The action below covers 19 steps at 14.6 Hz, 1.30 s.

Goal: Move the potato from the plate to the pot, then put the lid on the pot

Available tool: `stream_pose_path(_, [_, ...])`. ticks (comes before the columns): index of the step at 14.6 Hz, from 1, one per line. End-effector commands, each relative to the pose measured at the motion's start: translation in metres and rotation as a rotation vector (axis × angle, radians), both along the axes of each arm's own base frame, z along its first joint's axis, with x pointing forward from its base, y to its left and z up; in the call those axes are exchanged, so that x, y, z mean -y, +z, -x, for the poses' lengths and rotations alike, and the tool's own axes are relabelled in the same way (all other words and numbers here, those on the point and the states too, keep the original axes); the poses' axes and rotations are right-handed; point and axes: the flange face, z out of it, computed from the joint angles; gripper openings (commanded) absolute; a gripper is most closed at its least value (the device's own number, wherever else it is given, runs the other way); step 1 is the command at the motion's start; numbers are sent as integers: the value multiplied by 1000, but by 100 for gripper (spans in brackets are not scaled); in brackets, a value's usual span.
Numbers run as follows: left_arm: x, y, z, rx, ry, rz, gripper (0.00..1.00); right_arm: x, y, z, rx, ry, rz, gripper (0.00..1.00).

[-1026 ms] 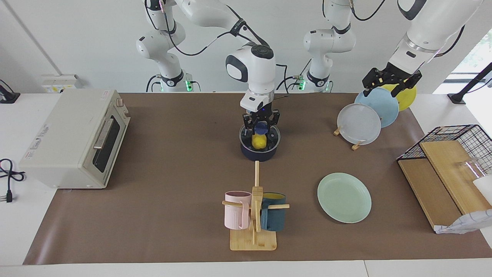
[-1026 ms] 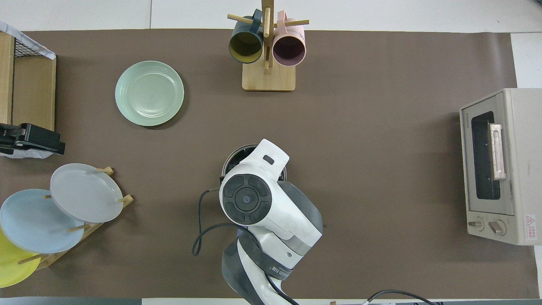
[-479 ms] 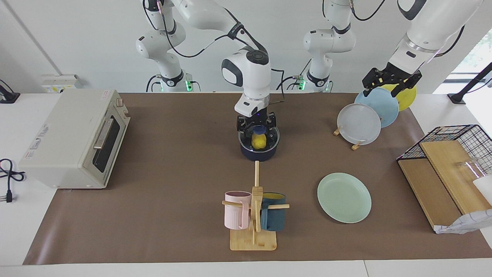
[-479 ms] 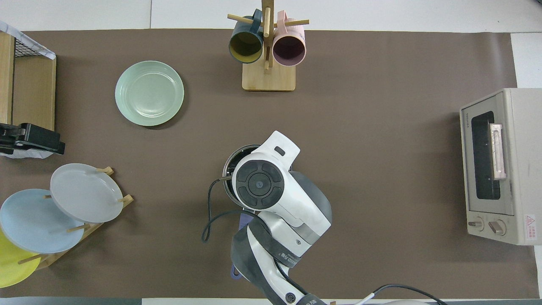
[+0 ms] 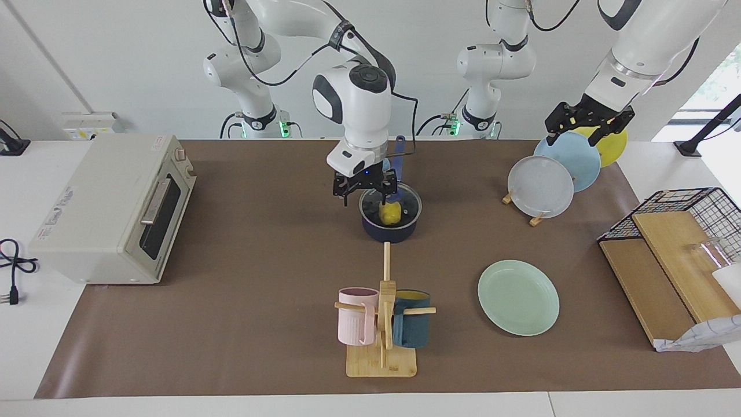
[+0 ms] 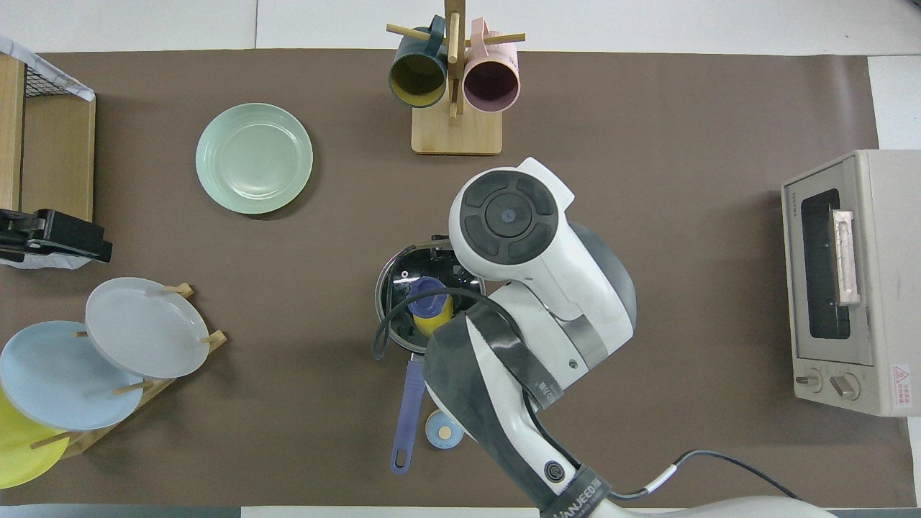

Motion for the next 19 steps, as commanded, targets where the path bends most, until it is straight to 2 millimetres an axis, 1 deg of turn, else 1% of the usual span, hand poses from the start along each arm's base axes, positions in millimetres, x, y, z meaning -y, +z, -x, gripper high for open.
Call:
stream_pose_path(1, [-3, 3, 7, 0, 12, -14, 100, 32, 40, -15, -41, -4, -9, 100])
stream_pose_path(4, [-9, 12, 12, 17, 22, -13, 100, 76, 75, -15, -57, 43, -2, 100])
stream_pose_path(5, [-11, 16, 15, 23, 26, -12, 100, 100, 88, -17, -52, 54, -7, 100])
stream_pose_path(6, [-10, 21, 18, 33, 24, -11, 100, 122, 100, -15, -54, 94, -6, 100])
stream_pose_path(7, [-10, 23, 19, 36, 24, -11, 100, 140, 109, -12, -59, 116, -1, 100])
stream_pose_path(8, [-10, 30, 23, 56, 27, -10, 100, 169, 118, -12, -70, 106, 3, 100])
stream_pose_path(9, [-7, 31, 25, 59, 23, -10, 100, 196, 122, -10, -80, 87, 13, 100])
stream_pose_path(11, [-7, 25, 26, 84, 21, -8, 100, 233, 114, 0, -108, 82, 50, 100])
stream_pose_path(12, [-7, 18, 23, 101, 21, -6, 100, 253, 111, 7, -120, 88, 62, 100])
stream_pose_path(13, [-8, 16, 24, 96, 20, -5, 100, 266, 108, 10, -129, 106, 71, 100])
stream_pose_path(15, [-8, 6, 20, 71, 22, 2, 100, 288, 106, 10, -147, 87, 69, 100])
stream_pose_path(16, [-7, 1, 16, 62, 21, 3, 100, 296, 106, 8, -146, 73, 68, 100])
stream_pose_path(18, [-6, -6, 13, 47, 23, 13, 100, 334, 97, 10, -160, 25, 29, 100])
stream_pose_path(19, [-6, -8, 11, 42, 24, 14, 100, 337, 97, 8, -131, 45, 13, 100])
